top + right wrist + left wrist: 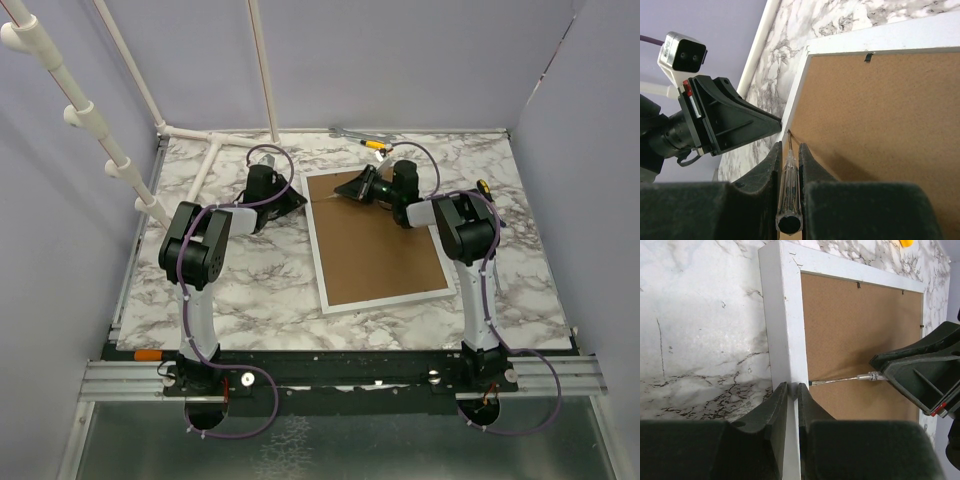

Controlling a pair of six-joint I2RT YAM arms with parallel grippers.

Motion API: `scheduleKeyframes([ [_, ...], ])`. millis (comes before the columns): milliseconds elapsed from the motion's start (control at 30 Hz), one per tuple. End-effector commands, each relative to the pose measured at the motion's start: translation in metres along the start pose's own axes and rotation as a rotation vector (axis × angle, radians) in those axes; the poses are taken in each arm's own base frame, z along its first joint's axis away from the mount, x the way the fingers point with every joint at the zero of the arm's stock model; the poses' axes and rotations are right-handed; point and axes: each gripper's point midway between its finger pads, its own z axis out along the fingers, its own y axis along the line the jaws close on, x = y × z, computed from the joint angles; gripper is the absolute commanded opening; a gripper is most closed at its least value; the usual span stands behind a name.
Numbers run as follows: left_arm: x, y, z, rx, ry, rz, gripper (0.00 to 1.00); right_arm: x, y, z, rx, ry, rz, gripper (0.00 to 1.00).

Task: Take the photo out of the frame
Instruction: Release the photo frame item from the photo frame.

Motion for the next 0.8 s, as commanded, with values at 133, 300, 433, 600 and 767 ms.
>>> scheduleKeyframes([
  [133,-0.001,0.008,0.000,-0.033,-0.009,0.005,0.14,-0.004,0.004,-0.013,0.027,-0.031,-0.037,0.01],
  [300,-0.001,0.011,-0.005,-0.052,-0.026,0.002,0.14,-0.006,0.004,-0.014,0.038,-0.034,-0.037,0.00],
  [433,-0.002,0.010,-0.007,-0.052,-0.033,-0.002,0.17,-0.007,0.003,-0.014,0.053,-0.036,-0.040,0.00],
  [600,-0.004,0.007,-0.010,-0.047,-0.045,-0.010,0.20,-0.011,0.004,-0.014,0.065,-0.044,-0.046,0.00],
  [767,-0.009,0.003,-0.016,-0.043,-0.072,-0.006,0.25,-0.012,-0.002,-0.013,0.093,-0.044,-0.032,0.00],
])
